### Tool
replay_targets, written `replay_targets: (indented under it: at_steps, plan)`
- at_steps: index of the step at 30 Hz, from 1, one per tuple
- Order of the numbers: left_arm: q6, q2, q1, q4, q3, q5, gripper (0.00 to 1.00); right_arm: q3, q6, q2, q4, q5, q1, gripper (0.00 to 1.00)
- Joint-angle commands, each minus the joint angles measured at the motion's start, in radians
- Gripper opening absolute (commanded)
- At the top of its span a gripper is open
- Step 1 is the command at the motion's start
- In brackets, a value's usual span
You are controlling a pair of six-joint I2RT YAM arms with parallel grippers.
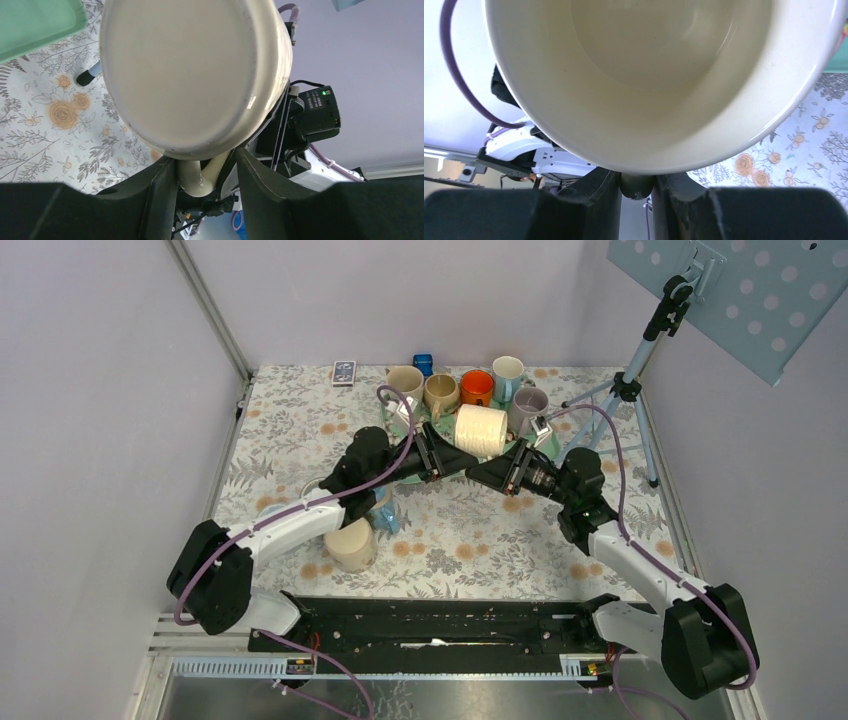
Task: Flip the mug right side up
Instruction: Turn over the cup at the center of the board, then place the cup on the tray.
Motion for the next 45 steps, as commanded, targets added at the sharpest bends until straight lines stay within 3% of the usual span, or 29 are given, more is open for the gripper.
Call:
replay_targets:
  at_steps: [1,12,25,33,45]
  plan:
    - [0.051,-0.028,-0.003,0.071,0.006,-0.023,0.50,0.072,-0.142,-0.036,-0.103,0.065,0.000,0.00]
    - [0.164,-0.043,-0.003,-0.114,0.027,-0.116,0.65,0.160,-0.316,-0.051,-0.374,0.164,0.002,0.00]
    - [0.256,-0.059,-0.003,-0.294,0.055,-0.175,0.75,0.250,-0.448,0.009,-0.565,0.287,0.003,0.00]
    - [0.377,-0.120,-0.003,-0.447,0.085,-0.233,0.99,0.350,-0.536,0.096,-0.702,0.377,0.010,0.00]
    - [0.480,-0.223,-0.004,-0.556,0.077,-0.289,0.99,0.510,-0.634,0.285,-0.782,0.515,0.024,0.00]
